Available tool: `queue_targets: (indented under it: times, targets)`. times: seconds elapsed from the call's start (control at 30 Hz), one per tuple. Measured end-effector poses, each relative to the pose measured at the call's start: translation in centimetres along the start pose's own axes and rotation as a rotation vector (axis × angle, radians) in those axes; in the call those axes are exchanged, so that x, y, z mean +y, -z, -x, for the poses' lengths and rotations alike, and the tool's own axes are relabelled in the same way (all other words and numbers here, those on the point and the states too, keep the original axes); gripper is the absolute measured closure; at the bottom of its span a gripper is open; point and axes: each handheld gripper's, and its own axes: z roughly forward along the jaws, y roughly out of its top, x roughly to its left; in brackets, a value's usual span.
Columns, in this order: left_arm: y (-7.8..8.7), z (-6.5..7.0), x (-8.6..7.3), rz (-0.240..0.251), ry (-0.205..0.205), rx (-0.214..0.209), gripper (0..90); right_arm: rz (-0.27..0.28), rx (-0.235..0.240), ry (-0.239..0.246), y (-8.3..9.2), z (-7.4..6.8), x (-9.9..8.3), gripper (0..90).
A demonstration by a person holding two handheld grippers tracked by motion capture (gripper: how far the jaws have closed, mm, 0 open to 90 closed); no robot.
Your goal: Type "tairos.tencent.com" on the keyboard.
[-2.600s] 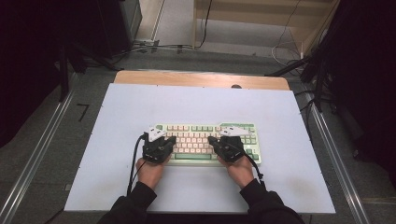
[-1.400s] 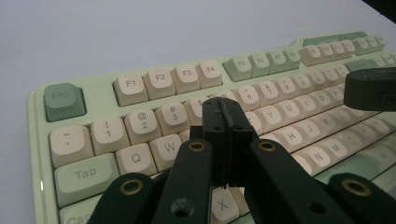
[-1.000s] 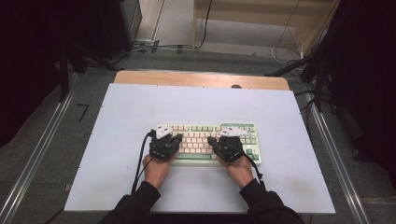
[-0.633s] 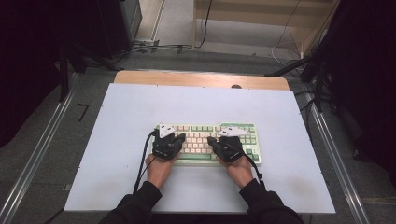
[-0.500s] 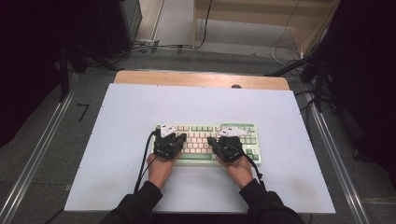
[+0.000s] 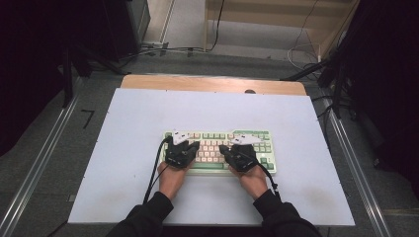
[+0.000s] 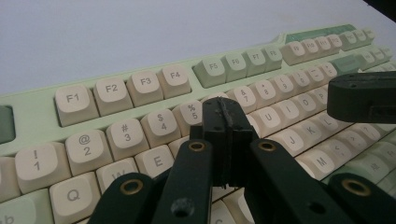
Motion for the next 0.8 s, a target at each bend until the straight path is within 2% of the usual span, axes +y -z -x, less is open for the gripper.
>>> queue_targets:
  times: [0.53, 0.63, 0.8]
  targets:
    - [-0.48, 0.22, -0.04, -0.018, -0.02, -0.004, 90.0, 0.001, 0.002, 0.001, 0.07, 0.01, 0.03, 87.6]
    - [-0.72, 0.29, -0.13, -0.037, -0.03, -0.008, 90.0, 0.001, 0.001, 0.002, 0.1, -0.02, 0.02, 87.6]
    - [-0.3, 0.35, 0.09, -0.009, -0.024, -0.004, 90.0, 0.003, 0.0, 0.002, 0.17, -0.01, 0.03, 87.6]
